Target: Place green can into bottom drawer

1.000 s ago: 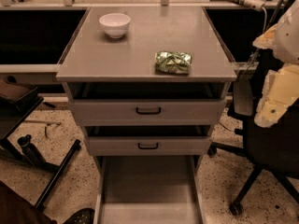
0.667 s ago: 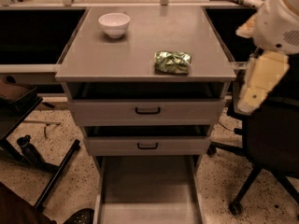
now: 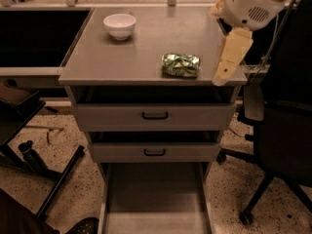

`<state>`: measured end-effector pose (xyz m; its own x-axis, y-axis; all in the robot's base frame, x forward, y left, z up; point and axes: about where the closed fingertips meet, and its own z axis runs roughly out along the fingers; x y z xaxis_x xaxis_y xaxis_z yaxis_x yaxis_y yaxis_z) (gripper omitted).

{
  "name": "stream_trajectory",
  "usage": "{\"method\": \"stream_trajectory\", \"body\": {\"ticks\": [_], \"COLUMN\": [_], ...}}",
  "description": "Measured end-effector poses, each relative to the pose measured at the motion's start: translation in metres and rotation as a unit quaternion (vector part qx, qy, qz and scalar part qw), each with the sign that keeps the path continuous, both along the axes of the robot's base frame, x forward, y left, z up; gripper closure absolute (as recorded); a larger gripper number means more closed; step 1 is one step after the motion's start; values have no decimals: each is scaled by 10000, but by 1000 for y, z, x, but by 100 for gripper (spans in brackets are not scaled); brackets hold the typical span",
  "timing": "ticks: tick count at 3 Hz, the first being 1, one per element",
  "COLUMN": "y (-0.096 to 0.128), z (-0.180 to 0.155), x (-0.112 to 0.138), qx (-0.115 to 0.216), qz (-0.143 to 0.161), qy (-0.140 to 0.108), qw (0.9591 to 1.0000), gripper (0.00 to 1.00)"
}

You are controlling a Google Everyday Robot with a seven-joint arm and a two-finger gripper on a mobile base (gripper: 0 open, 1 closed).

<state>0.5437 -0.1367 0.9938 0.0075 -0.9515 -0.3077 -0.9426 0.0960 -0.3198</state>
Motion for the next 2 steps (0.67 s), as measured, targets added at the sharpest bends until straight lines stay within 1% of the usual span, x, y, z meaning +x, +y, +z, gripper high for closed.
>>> {"method": "stream_trajectory", "body": {"ticks": [1, 2], "y": [31, 33], "z": [-7, -12], "x": [26, 30], "qx": [409, 413], "qz": [245, 245], "qy": [-52, -62], "qw": [9988, 9988], "gripper": [0, 0]}}
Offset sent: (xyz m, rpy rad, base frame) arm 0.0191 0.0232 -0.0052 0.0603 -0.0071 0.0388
